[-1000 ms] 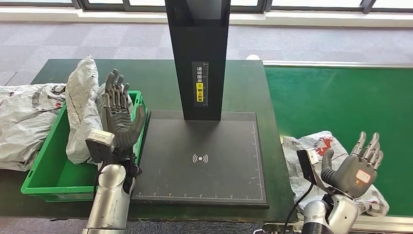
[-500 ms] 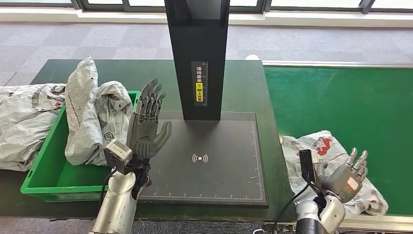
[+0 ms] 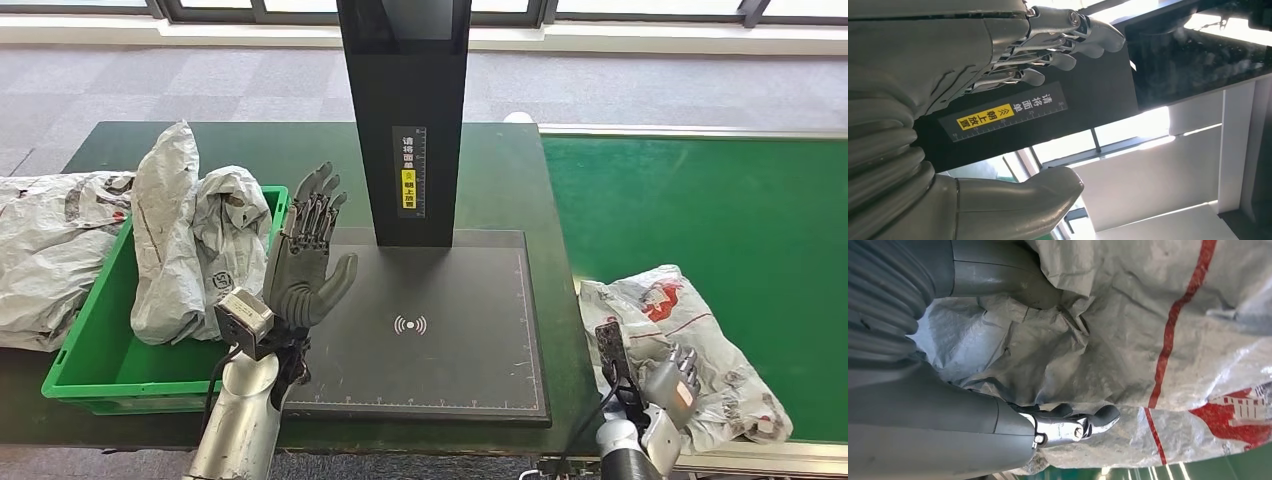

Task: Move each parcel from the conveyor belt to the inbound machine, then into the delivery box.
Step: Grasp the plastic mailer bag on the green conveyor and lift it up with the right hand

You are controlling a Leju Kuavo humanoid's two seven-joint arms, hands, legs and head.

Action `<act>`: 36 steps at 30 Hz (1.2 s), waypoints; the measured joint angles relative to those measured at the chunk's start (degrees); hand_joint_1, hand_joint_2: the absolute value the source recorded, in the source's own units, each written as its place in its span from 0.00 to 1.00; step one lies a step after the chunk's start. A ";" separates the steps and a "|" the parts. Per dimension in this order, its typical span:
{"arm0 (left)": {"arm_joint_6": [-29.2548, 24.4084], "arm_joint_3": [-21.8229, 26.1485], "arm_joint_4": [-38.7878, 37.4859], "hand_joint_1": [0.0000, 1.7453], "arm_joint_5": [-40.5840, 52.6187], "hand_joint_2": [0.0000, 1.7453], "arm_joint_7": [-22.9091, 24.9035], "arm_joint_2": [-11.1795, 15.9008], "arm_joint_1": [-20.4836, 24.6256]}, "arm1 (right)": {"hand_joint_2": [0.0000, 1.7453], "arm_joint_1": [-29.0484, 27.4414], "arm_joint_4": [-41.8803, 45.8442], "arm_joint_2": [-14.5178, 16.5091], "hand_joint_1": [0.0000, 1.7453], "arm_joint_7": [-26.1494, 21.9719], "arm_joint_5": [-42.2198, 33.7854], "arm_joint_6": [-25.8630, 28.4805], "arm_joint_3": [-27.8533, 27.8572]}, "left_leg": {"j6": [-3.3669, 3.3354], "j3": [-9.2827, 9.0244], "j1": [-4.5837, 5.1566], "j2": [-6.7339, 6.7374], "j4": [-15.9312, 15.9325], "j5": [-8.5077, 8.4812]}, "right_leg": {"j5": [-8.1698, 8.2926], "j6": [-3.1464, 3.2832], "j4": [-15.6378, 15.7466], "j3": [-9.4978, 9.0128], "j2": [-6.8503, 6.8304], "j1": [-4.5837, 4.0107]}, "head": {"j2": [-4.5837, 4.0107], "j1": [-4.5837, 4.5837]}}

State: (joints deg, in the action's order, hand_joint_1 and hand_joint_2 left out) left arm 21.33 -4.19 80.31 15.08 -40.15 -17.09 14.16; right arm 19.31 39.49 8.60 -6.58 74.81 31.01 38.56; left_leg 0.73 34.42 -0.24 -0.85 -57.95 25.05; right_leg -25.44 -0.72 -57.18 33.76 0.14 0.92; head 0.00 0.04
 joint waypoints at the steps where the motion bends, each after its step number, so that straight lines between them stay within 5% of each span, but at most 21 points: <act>1: 0.00 -0.01 0.01 0.00 0.00 1.00 0.00 0.00 0.00 | 1.00 0.06 -0.34 -0.11 0.00 0.02 0.01 -0.01 0.00 | 0.00 0.00 0.00 0.00 0.00 0.00 | 0.00 0.00 0.00 0.00 0.00 0.00 | 0.00 0.00; 5: 0.00 -0.03 0.04 0.00 0.10 1.00 0.01 0.00 0.00 | 1.00 0.26 -1.25 -0.44 0.00 0.70 0.08 -0.45 0.00 | 0.00 0.00 0.00 0.00 0.00 0.00 | 0.00 0.00 0.00 -0.01 0.00 0.00 | 0.00 0.00; 9: 0.03 -0.05 0.13 0.00 0.87 1.00 0.29 0.00 0.01 | 1.00 0.69 -2.37 -0.87 1.00 4.42 1.23 -2.75 -0.01 | 0.00 -0.02 0.00 0.00 0.00 0.00 | 0.00 0.00 0.01 -0.02 0.00 0.00 | 0.00 0.00; 27: 0.11 -0.10 0.76 0.00 1.75 1.00 0.96 0.00 -0.03 | 1.00 2.18 -4.46 -2.40 1.00 6.30 2.12 -4.25 -0.01 | -0.02 -0.15 -0.02 0.01 -0.04 -0.01 | 0.03 -0.05 0.04 -0.18 0.00 -0.03 | 0.00 0.00; 36: 0.13 -0.15 0.56 0.00 2.26 1.00 0.44 0.00 -0.01 | 1.00 1.33 -4.32 -2.24 1.00 -2.73 -5.46 -4.16 -0.01 | -0.01 -0.13 -0.02 0.01 -0.04 -0.01 | 0.03 -0.04 0.03 -0.15 0.02 -0.03 | 0.00 0.00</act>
State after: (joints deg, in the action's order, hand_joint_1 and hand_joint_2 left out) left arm 21.46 -4.34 80.87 17.34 -39.71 -17.09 14.15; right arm 20.63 35.17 6.35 -9.31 69.35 26.85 38.55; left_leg 0.72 34.29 -0.26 -0.84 -57.99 25.05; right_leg -25.41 -0.76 -57.15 33.60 0.16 0.89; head 0.00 0.04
